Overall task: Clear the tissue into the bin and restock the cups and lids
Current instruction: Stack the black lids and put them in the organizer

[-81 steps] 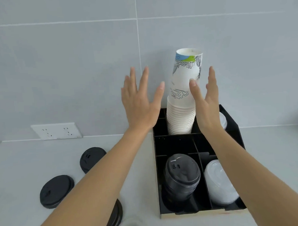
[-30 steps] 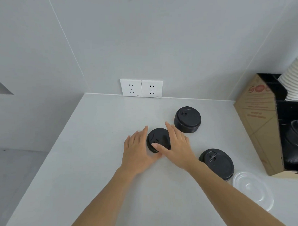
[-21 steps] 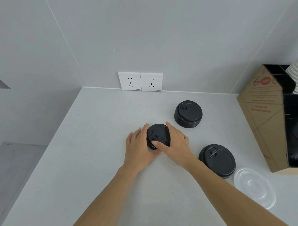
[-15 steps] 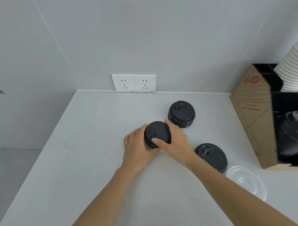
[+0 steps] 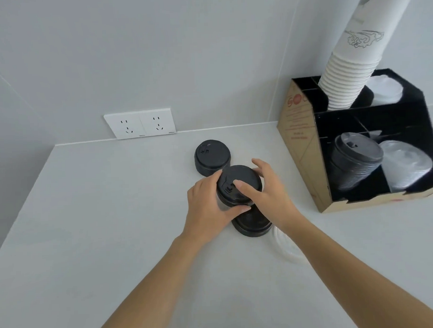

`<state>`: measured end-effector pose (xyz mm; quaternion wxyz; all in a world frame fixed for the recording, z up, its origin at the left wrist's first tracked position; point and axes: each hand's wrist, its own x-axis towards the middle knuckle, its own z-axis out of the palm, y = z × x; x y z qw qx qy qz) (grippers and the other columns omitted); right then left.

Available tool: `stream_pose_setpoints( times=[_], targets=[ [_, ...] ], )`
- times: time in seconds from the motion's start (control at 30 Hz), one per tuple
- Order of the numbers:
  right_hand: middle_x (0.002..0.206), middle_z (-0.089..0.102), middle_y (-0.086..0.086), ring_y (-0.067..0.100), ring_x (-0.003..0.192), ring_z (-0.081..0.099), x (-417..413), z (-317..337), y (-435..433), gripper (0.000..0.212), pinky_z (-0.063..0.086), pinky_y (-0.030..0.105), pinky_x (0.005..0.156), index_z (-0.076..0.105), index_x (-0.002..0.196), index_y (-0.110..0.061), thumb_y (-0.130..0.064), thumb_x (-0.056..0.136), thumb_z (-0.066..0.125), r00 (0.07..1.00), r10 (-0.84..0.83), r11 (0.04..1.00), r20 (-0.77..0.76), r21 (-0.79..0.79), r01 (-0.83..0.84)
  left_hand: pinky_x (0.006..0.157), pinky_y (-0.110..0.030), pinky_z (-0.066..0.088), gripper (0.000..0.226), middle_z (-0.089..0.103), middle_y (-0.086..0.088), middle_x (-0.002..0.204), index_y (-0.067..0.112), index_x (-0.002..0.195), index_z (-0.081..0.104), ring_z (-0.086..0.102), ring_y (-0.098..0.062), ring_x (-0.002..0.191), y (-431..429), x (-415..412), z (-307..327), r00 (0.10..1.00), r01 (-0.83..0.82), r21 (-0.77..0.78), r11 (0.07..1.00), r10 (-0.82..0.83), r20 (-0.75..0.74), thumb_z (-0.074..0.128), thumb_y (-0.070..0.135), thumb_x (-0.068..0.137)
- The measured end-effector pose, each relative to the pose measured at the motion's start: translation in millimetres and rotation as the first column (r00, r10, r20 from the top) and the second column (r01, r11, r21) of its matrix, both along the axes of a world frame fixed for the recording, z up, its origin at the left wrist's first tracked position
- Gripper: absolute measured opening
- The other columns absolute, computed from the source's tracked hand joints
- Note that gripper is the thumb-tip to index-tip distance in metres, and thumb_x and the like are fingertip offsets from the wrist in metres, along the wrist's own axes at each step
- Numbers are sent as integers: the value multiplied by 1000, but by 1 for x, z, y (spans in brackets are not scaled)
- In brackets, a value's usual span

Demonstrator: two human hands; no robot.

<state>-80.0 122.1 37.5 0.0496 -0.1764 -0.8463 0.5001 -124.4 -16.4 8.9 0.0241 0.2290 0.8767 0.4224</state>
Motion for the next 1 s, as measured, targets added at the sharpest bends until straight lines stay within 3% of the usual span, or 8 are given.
stream_pose_setpoints(
  times=[0.13,0.27,0.4,0.6,0.7,0.83,0.9,1.0],
  targets=[
    [122,47,-7,18,125,42,15,-10,13,64,32,47,109,36,138,-25,-42,84,64,998,-65,997,10,-40,66,100,-19,13,92,43,17,123,24,134,38,33,-8,125,16,12,-4,999,42,-1,999,-42,34,69,64,57],
    [126,50,0,18,123,43,26,-20,20,59,33,46,108,39,135,-22,-39,85,64,993,-115,992,21,-40,116,100,-19,13,89,48,7,129,21,135,37,35,-13,126,23,21,-14,997,60,-18,998,-59,46,79,49,62],
    [126,50,2,19,122,43,28,-29,19,57,33,46,108,40,135,-20,-36,85,64,993,-104,994,48,-19,105,99,-19,12,87,46,11,127,21,135,38,36,-14,127,20,26,-21,997,53,-32,998,-51,62,81,45,62],
    [129,47,5,23,118,46,26,-38,13,52,39,39,103,45,132,-16,-31,86,65,993,-84,996,82,-6,85,101,-22,17,96,50,8,128,22,133,39,39,-10,121,15,26,-21,987,65,-19,998,-61,151,69,60,50],
    [128,50,4,26,117,46,23,-39,14,53,39,44,103,44,132,-18,-35,85,63,992,-59,998,115,4,59,105,-25,21,87,48,11,124,23,134,38,32,2,105,13,27,-18,973,92,2,996,-91,212,81,42,60],
    [125,55,1,21,114,51,23,-37,20,55,41,37,100,44,133,-17,-34,85,64,988,30,999,149,-14,-29,110,-38,26,90,50,8,128,22,133,36,35,-5,108,10,26,-21,966,122,-16,992,-115,230,83,40,58],
    [122,56,0,19,111,52,23,-34,24,55,43,30,94,45,133,-16,-31,84,67,986,63,997,157,-50,-55,110,-36,24,90,46,6,131,21,134,33,28,-3,104,11,26,-21,961,129,-38,991,-115,250,84,36,61],
    [123,56,0,18,112,52,21,-34,28,61,45,34,97,45,134,-16,-29,81,71,978,98,994,186,-64,-87,109,-29,19,97,39,4,134,20,137,25,23,-1,106,13,26,-22,949,172,-91,981,-140,283,83,33,62]
  ],
)
